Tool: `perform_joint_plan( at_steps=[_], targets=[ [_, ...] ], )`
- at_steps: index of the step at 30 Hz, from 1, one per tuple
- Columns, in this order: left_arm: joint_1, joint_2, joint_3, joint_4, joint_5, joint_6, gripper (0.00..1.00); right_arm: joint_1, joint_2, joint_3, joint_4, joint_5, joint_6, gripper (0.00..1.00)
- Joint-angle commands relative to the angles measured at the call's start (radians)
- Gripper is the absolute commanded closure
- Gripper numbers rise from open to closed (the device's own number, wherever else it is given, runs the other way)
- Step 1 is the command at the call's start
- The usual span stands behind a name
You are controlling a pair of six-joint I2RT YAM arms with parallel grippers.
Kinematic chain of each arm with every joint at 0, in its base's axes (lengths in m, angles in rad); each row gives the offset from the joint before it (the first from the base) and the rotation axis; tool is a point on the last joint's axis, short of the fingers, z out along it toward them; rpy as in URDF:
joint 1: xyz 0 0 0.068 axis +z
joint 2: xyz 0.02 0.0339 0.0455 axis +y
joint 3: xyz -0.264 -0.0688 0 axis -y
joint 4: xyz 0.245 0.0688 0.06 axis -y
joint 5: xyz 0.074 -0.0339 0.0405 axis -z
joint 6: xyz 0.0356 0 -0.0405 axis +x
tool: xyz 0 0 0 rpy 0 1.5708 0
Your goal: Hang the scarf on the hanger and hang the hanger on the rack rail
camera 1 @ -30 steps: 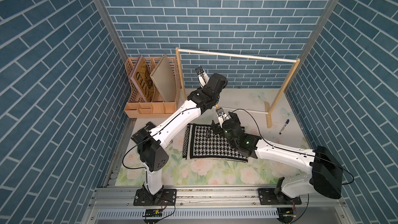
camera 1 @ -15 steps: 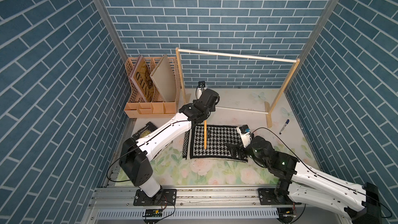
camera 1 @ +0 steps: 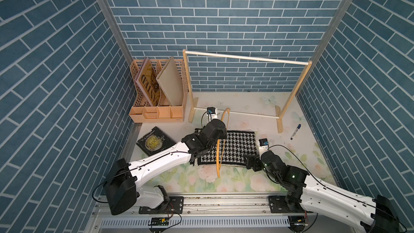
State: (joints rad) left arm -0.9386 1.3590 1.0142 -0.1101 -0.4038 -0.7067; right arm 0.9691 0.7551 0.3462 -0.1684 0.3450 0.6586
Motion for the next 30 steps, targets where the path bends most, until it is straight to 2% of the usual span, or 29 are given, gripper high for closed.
perform_joint_plan(
  at_steps=[1,6,12,30],
  targets=[
    [-0.031,0.007,-0.008,0.098,-0.084,-0.069,1.00,-0.056,0.003,-0.027,0.079,-0.019,0.033,0.01],
    [-0.087,0.072,0.011,0.071,-0.161,-0.108,1.00,-0.165,0.000,-0.072,0.157,-0.122,0.035,0.01],
    [-0.103,0.118,-0.014,0.076,-0.172,-0.161,1.00,-0.243,0.092,-0.112,0.269,-0.233,0.033,0.01],
    [-0.131,0.178,-0.152,0.217,-0.211,-0.214,1.00,-0.300,0.203,-0.135,0.315,-0.243,0.030,0.01]
  ],
)
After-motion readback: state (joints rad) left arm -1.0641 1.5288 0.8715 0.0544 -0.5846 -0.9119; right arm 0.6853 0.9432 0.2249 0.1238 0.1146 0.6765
